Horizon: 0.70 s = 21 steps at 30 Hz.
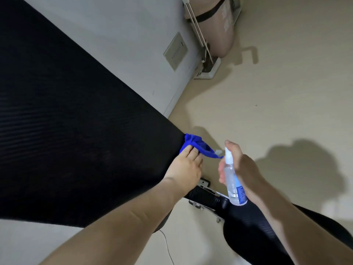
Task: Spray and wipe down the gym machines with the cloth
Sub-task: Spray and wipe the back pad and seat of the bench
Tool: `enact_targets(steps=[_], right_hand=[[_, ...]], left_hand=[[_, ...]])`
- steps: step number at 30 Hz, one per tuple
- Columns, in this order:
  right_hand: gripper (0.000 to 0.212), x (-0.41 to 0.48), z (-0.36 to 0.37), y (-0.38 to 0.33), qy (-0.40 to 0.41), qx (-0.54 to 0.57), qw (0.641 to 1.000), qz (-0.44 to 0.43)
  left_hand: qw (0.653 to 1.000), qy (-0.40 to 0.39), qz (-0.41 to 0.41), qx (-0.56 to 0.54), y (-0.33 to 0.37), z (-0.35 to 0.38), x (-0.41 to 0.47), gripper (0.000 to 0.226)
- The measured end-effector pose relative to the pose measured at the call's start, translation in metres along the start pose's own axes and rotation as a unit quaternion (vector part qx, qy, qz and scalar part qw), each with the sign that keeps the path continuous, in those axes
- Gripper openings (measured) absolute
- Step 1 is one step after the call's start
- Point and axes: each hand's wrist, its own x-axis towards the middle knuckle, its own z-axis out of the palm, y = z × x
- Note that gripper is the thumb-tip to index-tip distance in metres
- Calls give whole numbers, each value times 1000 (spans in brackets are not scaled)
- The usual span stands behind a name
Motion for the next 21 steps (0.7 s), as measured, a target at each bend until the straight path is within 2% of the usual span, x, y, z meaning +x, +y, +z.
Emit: enact_targets(steps=[4, 6, 10, 12, 13, 16, 21], right_hand=[[68, -14, 5, -1, -10, 29, 998, 54], [70, -21, 12, -3, -18, 26, 997, 64], [70, -29, 21, -14, -26, 35, 999, 33], [69, -29, 24, -22, -26, 60, 998, 16], [69, -28, 24, -26, -25, 61, 998, 7], [71, -23, 21, -24, -26, 36, 999, -9], [71, -31, 23, 7, -5, 36, 999, 38]], left_hand=[[989, -69, 118, 54, 14, 7, -31, 51], [989, -56, 124, 58, -5, -1, -37, 48], [998, 54, -31, 6, -79, -36, -21, 42], [994, 39, -104, -2, -88, -44, -16, 45], [993, 23, -113, 5, -82, -43, -15, 48], [997, 3, -60, 49, -49, -25, -18, 55], [997, 14, 43, 56, -5, 7, -35, 52]])
